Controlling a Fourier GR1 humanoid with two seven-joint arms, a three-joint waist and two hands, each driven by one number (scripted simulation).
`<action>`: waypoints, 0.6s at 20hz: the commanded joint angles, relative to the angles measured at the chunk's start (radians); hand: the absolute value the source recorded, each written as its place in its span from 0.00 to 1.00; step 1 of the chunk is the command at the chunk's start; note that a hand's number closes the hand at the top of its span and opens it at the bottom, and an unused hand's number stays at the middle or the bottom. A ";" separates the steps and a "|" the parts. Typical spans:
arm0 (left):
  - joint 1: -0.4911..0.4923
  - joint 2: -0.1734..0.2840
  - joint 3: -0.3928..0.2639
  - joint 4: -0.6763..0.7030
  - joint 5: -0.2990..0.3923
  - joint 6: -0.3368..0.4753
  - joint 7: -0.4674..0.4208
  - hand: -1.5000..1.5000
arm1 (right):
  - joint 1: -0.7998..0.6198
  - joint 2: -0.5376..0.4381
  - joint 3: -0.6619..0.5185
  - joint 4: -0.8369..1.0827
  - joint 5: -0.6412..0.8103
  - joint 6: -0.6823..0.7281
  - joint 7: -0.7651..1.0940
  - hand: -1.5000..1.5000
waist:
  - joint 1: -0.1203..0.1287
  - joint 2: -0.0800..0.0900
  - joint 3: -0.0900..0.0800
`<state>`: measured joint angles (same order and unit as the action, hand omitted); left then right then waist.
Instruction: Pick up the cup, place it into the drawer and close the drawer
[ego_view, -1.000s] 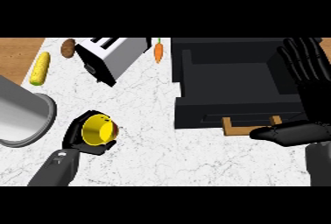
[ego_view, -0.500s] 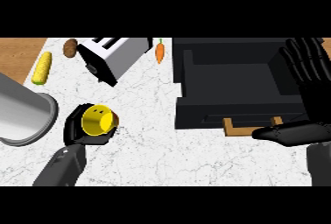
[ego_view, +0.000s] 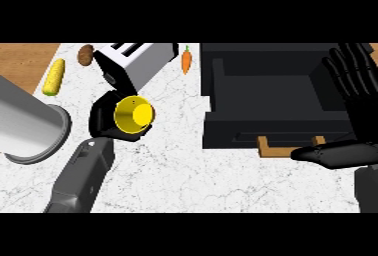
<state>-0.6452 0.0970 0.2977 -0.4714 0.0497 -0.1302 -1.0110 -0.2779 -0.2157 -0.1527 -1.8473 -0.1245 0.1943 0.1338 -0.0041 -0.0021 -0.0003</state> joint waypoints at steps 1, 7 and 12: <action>-0.080 -0.041 -0.044 -0.089 -0.011 0.018 0.059 1.00 | 0.045 0.019 0.013 -0.024 0.015 -0.005 -0.021 0.00 | 0.001 -0.002 0.001; -0.219 -0.095 -0.149 -0.285 0.046 0.104 0.347 1.00 | -0.017 0.004 0.001 0.000 0.036 -0.034 0.018 0.00 | 0.012 -0.010 0.001; -0.335 -0.096 -0.208 -0.337 0.062 0.190 0.519 1.00 | 0.037 0.035 0.035 0.010 0.058 -0.018 -0.056 0.00 | -0.005 0.000 0.001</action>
<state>-0.8868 0.0122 0.1460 -0.7730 0.0826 -0.0104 -0.6025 -0.2585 -0.2114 -0.1580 -1.8402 -0.1035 0.1856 0.1111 0.0009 -0.0063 0.0009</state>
